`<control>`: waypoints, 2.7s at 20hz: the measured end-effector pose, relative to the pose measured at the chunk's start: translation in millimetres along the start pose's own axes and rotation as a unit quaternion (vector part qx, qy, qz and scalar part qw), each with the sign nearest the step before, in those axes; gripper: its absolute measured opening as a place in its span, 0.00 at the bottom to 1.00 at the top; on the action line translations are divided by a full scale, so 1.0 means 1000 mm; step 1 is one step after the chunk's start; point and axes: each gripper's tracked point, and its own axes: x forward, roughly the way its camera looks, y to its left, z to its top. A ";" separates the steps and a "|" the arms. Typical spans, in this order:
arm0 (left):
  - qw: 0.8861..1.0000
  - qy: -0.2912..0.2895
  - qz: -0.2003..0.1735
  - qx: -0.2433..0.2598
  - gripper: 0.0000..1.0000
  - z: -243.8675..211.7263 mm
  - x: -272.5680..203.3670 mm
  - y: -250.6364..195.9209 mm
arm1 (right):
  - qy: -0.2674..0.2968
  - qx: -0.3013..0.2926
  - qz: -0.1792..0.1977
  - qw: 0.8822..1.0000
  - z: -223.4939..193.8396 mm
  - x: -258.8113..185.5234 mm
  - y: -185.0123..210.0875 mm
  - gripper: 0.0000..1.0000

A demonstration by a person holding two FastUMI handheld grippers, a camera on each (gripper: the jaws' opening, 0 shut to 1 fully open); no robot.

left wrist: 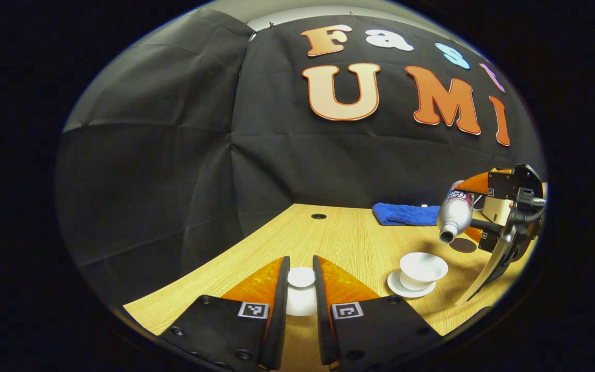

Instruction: Open the teacup lid with one hand, grasp the water bottle and pour water into the teacup with the other hand; after pouring, place the water bottle on the coaster and then close the teacup lid.

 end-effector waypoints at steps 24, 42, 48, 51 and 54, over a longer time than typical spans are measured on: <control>0.995 -0.017 -0.094 0.029 0.31 0.037 0.008 -0.121 | 0.042 0.529 0.097 0.842 -0.061 -0.012 0.040 0.78; 0.989 0.019 -0.136 0.046 0.31 0.015 0.021 -0.189 | 0.050 0.698 0.050 0.713 -0.078 0.018 0.040 0.78; 0.989 0.032 -0.133 0.049 0.31 0.010 0.023 -0.187 | 0.050 0.743 0.050 0.665 -0.072 0.042 0.050 0.78; 0.990 0.031 -0.132 0.049 0.34 0.012 0.025 -0.186 | 0.062 0.745 0.058 0.662 -0.073 0.049 0.059 0.78; 0.990 0.034 -0.130 0.047 0.31 0.011 0.027 -0.185 | 0.079 0.754 0.071 0.649 -0.069 0.053 0.070 0.78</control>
